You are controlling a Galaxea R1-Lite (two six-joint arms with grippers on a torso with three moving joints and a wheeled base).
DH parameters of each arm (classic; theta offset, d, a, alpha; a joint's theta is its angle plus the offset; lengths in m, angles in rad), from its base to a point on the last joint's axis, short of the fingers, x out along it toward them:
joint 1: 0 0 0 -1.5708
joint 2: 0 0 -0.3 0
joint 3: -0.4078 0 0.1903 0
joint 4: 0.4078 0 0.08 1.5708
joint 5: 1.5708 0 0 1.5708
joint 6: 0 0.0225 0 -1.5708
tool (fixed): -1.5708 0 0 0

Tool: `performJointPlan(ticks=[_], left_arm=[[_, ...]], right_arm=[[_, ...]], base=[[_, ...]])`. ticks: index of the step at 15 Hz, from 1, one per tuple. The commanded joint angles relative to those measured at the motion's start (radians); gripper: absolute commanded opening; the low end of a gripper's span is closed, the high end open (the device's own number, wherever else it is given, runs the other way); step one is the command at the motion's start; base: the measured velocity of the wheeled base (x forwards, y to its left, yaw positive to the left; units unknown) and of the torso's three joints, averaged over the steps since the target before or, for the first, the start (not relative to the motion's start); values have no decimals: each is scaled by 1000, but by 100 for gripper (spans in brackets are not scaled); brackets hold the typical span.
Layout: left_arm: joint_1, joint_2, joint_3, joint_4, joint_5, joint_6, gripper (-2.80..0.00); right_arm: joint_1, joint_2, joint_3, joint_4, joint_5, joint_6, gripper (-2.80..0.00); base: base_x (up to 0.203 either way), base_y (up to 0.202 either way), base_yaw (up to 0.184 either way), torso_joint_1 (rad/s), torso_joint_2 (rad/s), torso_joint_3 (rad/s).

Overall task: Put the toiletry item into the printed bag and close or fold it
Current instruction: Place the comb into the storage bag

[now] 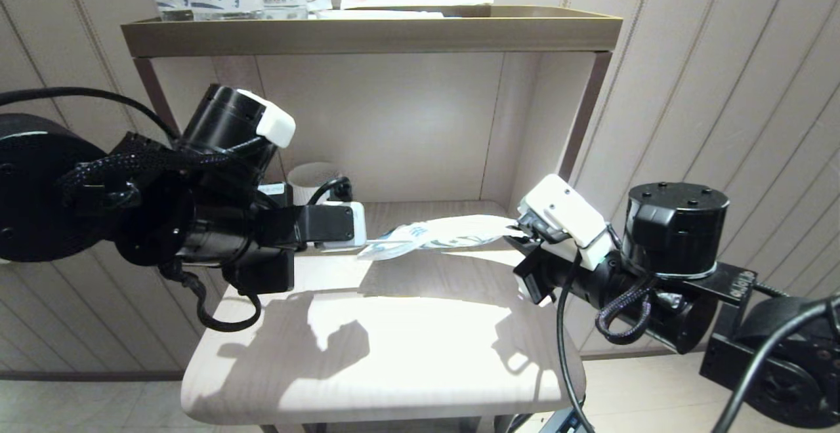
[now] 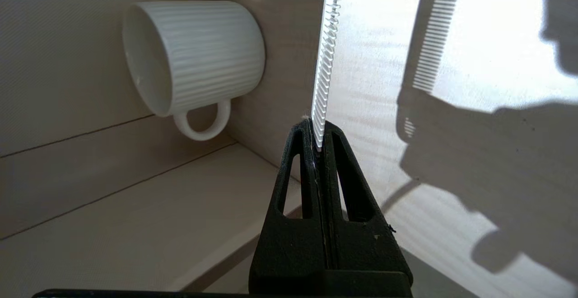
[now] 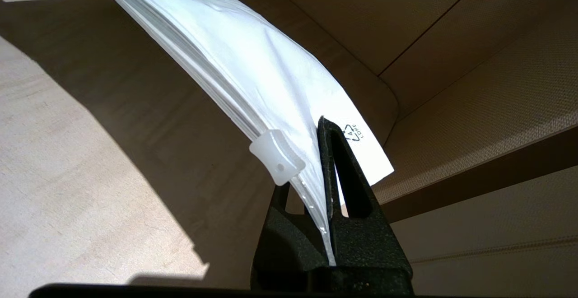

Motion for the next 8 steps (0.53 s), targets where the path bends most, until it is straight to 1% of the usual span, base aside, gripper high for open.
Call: performJointPlan(ticks=[1,4,6,8], left_arm=[[0,-33,11,5,2,7,-280],[-1,-69,22,8,4,7,-280],[-2,-92,44,12,31,8,-280],[-6,-104,54,12,34,9,-280]], right_arm=[[1,2,-1,-4,0,-3,-280],[-10,6,-5,-4,0,-3,-280],[-15,8,-7,-4,6,-1,-280],[-15,9,-7,-4,6,-1,-280]], base=[[0,0,0,0,0,0],[0,0,0,0,0,0],[0,0,0,0,0,0],[0,0,0,0,0,0]])
